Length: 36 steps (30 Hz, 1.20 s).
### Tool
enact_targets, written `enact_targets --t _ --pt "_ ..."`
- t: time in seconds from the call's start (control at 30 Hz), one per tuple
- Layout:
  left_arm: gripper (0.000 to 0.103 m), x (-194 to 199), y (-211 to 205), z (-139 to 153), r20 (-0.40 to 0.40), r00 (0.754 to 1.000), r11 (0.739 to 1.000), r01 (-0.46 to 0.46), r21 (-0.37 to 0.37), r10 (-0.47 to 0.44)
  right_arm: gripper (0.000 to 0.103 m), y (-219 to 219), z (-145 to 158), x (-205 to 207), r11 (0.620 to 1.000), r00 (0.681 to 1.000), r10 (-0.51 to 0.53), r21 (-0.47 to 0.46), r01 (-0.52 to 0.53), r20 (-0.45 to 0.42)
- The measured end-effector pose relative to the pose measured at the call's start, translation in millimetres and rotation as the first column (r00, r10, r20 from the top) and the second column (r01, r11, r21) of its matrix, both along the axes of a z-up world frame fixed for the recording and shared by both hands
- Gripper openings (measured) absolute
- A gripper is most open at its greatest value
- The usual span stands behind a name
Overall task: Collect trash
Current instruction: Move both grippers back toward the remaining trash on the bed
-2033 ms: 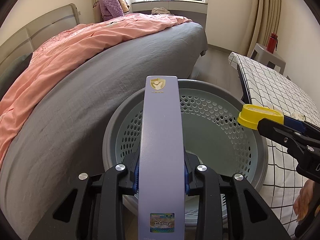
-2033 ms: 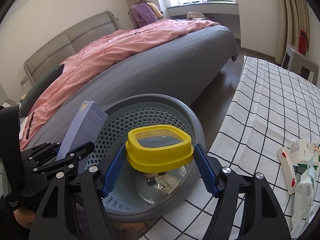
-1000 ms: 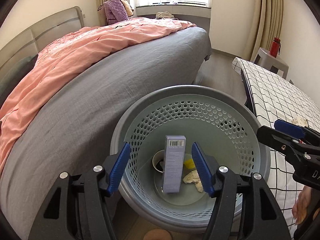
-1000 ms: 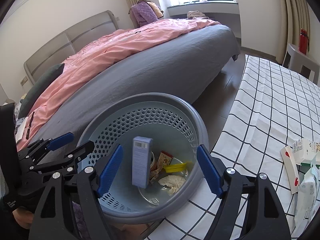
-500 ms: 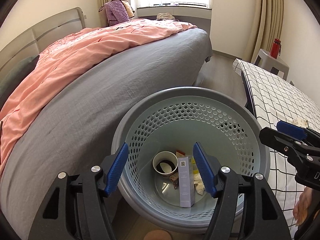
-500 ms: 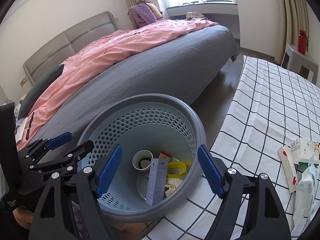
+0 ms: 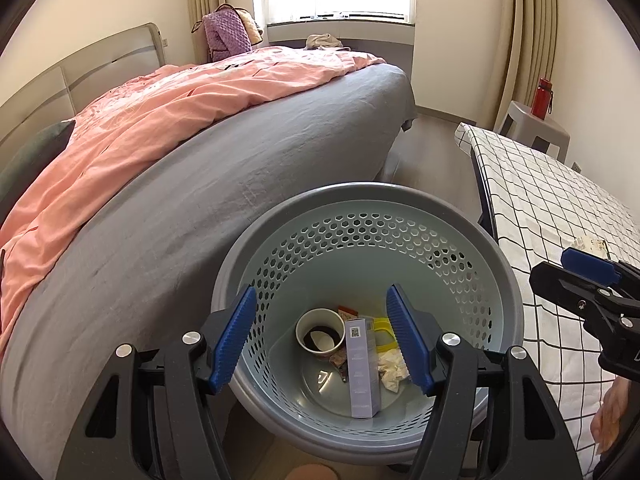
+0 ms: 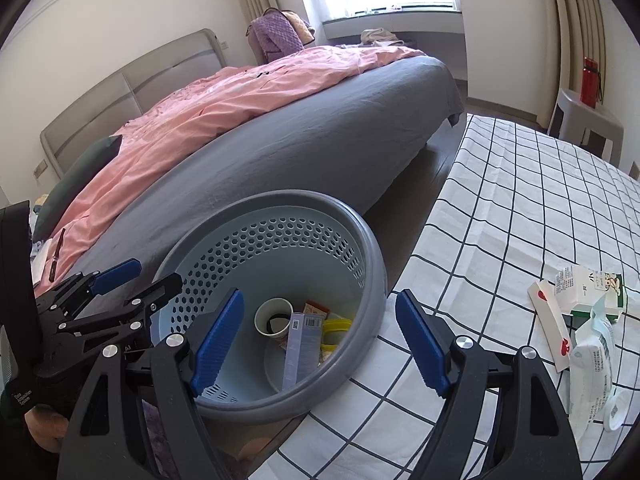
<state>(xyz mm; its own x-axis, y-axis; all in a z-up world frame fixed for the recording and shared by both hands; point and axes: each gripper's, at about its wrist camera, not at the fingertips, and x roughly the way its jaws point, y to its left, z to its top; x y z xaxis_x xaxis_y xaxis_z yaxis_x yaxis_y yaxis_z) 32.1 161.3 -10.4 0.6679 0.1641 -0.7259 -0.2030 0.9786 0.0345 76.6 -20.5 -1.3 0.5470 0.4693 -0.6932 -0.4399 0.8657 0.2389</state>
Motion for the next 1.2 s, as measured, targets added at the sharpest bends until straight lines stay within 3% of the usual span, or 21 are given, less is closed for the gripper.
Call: enact_targets --t 0.63,1.2 --pt "0.071 -5.3 -42.5 10.0 0.035 0.995 0.996 0.091 -0.025 -0.090 0.078 -81.7 -0.4 -31.3 0.986 0.986 -0.168 -0.020 0.168 -0.012" --pt "0.072 -7.2 -108.1 12.1 0.046 0.973 0.972 0.230 -0.052 -0.228 0.081 -200.6 7.0 -72.5 0.909 0.908 -0.416 -0.036 0.415 -0.039"
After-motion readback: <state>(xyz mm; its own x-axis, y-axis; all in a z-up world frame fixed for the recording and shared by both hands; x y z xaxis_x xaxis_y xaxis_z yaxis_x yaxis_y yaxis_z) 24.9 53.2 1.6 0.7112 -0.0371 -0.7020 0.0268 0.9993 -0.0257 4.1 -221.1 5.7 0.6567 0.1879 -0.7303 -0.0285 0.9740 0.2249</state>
